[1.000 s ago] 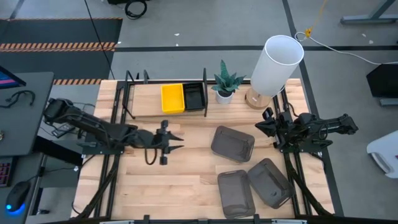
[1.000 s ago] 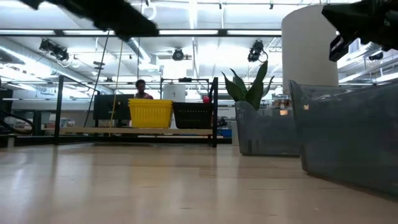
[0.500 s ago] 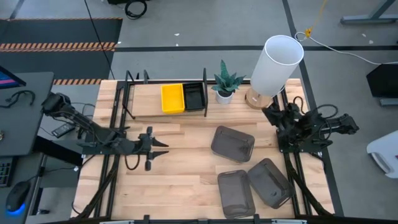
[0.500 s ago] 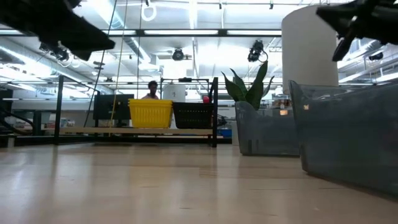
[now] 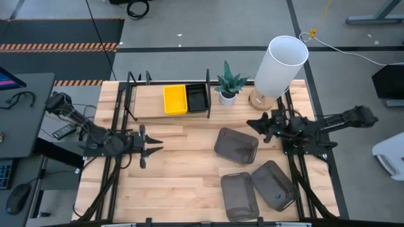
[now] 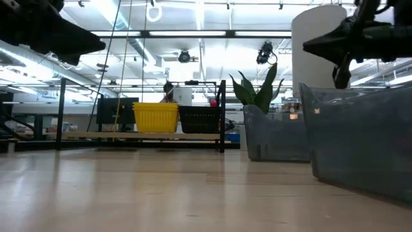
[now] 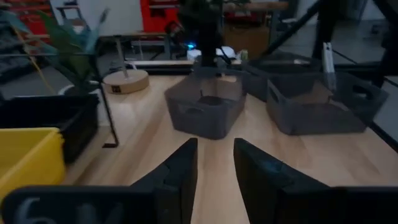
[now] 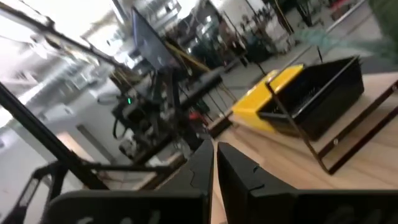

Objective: Stack baskets on shelf by color
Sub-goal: Stack the left black bin on top of the top black bin

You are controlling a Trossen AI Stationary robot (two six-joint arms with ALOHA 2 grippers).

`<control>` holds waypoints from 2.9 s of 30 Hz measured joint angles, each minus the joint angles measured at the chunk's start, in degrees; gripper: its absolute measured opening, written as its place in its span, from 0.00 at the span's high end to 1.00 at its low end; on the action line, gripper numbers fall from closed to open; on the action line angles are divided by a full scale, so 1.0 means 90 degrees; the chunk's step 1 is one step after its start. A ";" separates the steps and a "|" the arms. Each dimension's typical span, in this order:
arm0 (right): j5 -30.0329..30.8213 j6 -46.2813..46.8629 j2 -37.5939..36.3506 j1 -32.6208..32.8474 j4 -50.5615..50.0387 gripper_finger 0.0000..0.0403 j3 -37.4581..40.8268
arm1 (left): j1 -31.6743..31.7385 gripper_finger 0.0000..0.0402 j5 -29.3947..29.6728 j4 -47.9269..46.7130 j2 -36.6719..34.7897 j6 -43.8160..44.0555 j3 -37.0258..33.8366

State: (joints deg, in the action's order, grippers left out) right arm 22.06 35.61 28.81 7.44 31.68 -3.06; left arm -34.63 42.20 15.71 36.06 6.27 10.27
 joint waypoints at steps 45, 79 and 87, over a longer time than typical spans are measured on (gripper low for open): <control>-0.1249 -0.0646 0.7894 0.2324 -0.8689 0.83 -0.8231 | 0.0531 0.91 0.0024 -0.0786 -0.3039 -0.0275 -0.1094; -0.2151 -0.2516 0.9195 0.2079 -0.9197 0.97 -0.8853 | 0.0529 0.91 0.0023 -0.0750 -0.3037 -0.0279 -0.1101; -0.1335 -0.4007 0.9188 0.2067 -1.0052 0.98 -1.0187 | 0.0529 0.94 0.0024 -0.0739 -0.3036 -0.0275 -0.1101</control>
State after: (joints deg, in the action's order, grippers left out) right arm 10.04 -0.45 111.50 26.04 -58.79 -94.74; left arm -29.87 42.41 9.06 8.73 3.79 0.36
